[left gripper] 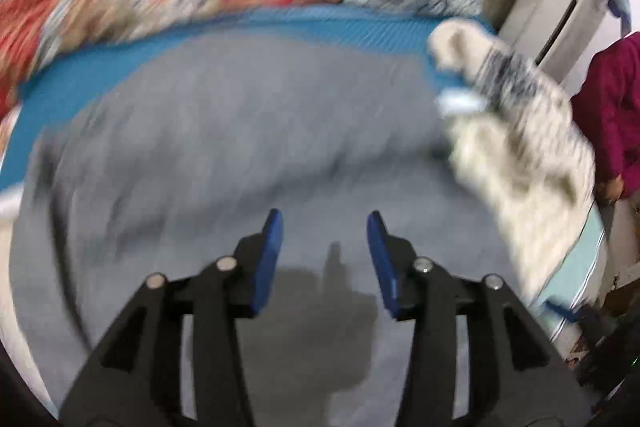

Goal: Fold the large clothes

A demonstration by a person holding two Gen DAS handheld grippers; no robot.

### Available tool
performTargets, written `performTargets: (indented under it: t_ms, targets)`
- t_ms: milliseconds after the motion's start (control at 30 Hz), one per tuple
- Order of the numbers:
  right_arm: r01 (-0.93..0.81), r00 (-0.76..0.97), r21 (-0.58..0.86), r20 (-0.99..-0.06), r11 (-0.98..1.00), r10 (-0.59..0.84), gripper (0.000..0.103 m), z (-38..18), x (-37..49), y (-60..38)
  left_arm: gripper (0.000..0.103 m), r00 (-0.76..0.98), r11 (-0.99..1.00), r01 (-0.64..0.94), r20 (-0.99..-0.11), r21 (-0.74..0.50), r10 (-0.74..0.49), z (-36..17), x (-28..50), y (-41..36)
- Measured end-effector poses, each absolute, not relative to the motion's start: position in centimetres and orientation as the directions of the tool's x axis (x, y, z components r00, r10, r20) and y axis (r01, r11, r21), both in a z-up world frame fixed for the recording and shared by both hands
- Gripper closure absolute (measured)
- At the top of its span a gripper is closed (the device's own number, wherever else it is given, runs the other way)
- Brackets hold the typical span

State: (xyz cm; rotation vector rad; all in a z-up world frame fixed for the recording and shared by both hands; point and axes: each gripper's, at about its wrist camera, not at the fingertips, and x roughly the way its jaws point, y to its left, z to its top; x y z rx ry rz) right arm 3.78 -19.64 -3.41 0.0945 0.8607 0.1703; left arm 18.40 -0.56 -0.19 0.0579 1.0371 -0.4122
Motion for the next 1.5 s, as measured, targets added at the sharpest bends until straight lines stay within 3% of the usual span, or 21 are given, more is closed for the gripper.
performTargets:
  t_ms: [133,233,267,500,567,733,833,1067,1300,1500]
  targets:
    - [-0.113,0.59,0.162,-0.783,0.98,0.197,0.046,-4.4,-0.4,-16.7,0.061,0.427,0.956,0.284,-0.882,-0.078,-0.199,-3.9,11.3,5.3]
    - [-0.09,0.501,0.149,-0.848,0.985,0.174,0.046,-7.0,-0.7,-15.9,0.061,0.442,0.972,0.22,-0.897,0.084,-0.023,-6.6,8.5,7.8]
    - [-0.075,0.474,0.159,-0.863,0.984,0.175,0.046,-7.8,-0.7,-16.0,0.061,0.428,0.976,0.201,-0.904,0.082,-0.012,-7.6,8.0,8.8]
    - [-0.015,0.492,0.223,-0.847,0.975,0.202,0.046,-5.4,-1.9,-16.5,0.061,0.497,0.991,0.133,-0.864,-0.017,-0.081,-5.1,4.6,12.2]
    - [-0.033,0.535,0.166,-0.83,0.986,0.158,0.046,-4.4,-3.1,-16.4,0.061,0.519,0.99,0.144,-0.851,-0.01,-0.084,-4.5,3.2,12.8]
    - [-0.027,0.407,0.171,-0.898,0.985,0.167,0.045,-7.8,-2.8,-16.9,0.06,0.461,0.995,0.103,-0.887,0.005,-0.043,-7.4,2.5,14.0]
    - [-0.042,0.421,0.166,-0.891,0.985,0.168,0.042,-7.6,-2.9,-16.8,0.06,0.502,0.996,0.076,-0.861,-0.051,-0.083,-8.8,1.4,14.6]
    - [-0.054,0.426,0.173,-0.887,0.983,0.179,0.041,-7.5,-3.3,-16.8,0.058,0.567,0.998,0.063,-0.823,-0.011,-0.045,-9.4,0.3,14.1]
    - [-0.062,0.432,0.172,-0.883,0.983,0.182,0.04,-7.6,-3.4,-16.7,0.058,0.514,0.995,0.053,-0.852,-0.082,-0.098,-8.2,1.1,14.9]
    - [-0.016,0.574,0.173,-0.805,0.985,0.15,0.04,-3.6,-4.1,-18.4,0.057,0.547,0.983,0.068,-0.818,-0.169,-0.178,-5.2,0.3,15.4]
